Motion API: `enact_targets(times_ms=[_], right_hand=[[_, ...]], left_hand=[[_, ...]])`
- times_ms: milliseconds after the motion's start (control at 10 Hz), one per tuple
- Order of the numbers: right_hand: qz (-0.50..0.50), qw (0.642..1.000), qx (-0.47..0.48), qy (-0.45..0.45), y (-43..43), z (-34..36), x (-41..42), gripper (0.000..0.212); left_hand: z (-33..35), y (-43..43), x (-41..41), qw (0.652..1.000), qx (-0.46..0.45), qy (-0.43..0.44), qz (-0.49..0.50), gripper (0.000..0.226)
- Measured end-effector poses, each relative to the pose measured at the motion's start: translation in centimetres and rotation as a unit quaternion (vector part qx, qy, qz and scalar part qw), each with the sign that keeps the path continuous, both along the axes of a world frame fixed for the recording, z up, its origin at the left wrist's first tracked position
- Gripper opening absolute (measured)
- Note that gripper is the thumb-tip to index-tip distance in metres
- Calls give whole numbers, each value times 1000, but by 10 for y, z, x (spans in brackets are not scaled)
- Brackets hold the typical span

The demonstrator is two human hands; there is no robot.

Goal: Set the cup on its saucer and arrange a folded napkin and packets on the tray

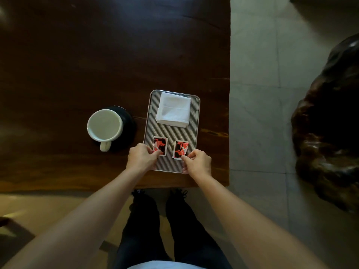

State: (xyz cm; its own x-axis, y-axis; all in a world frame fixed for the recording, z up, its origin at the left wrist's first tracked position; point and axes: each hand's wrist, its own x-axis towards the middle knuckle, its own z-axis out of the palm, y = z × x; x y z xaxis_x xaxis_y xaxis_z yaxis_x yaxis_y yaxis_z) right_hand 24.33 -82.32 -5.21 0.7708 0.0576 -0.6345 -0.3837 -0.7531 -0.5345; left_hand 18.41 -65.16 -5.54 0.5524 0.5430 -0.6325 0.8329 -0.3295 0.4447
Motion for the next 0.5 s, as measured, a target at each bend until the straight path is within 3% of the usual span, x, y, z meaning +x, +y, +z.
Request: enact_targets(times_ms=[100,300,400,500], right_hand=[[-9,1000,-8,1,1,-2,0,16],[80,996,-50,-4,-3,26,7,18],[158,987,-36,-14,3,69,34,15],[219,974,-36,-48,21,134,67,25]], left_hand=[[6,1,0,996,68,23,-44,42],[46,7,10,990,51,71,-113,38],[88,17,32,976,52,87,-192,31],[145,21,62,965,102,72,-232,35]])
